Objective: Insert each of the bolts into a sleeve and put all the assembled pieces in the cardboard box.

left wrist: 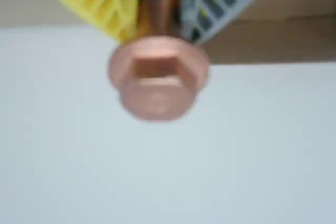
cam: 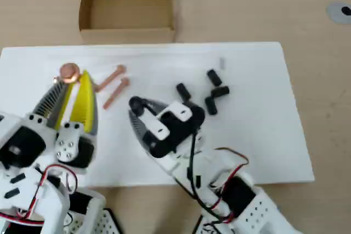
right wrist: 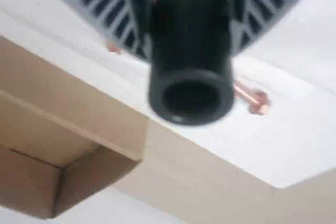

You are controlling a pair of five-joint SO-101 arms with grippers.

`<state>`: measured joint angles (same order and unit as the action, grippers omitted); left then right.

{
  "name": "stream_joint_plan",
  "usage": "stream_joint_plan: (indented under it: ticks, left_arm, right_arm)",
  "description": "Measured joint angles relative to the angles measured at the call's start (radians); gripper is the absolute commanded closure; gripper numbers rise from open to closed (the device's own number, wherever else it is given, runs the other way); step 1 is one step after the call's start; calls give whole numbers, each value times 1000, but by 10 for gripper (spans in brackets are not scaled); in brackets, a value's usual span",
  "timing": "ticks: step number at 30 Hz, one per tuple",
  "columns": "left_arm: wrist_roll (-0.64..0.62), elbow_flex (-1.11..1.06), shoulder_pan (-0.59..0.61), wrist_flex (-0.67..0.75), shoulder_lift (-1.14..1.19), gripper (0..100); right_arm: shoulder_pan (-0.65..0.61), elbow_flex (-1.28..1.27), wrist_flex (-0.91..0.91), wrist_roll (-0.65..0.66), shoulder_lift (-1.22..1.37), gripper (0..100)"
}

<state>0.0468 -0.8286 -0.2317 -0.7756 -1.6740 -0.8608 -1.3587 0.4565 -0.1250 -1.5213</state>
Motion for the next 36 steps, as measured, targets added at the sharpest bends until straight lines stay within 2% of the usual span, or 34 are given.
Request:
stream_joint_plan:
  ticks: [6, 11, 15, 19, 26, 36]
  left_arm:
    - [-78, 17, -84, -11, -2, 998]
    - [-161, 17, -117, -87, -2, 998]
    - [-203, 17, -121, -95, -2, 997]
    - [-210, -26, -121, -94, 0, 997]
    - [-210, -137, -129, 6, 2, 997]
    - [-155, -215, -143, 95, 0, 997]
  right_arm:
    - [-21, -34, -35, -44, 0, 988]
    - [-21, -34, -35, -60, 0, 988]
    - [-21, -34, -35, -60, 0, 988]
    - [-21, -34, -35, -60, 0, 988]
    - [-21, -34, -35, -60, 0, 988]
    - [-20, -35, -35, -64, 0, 988]
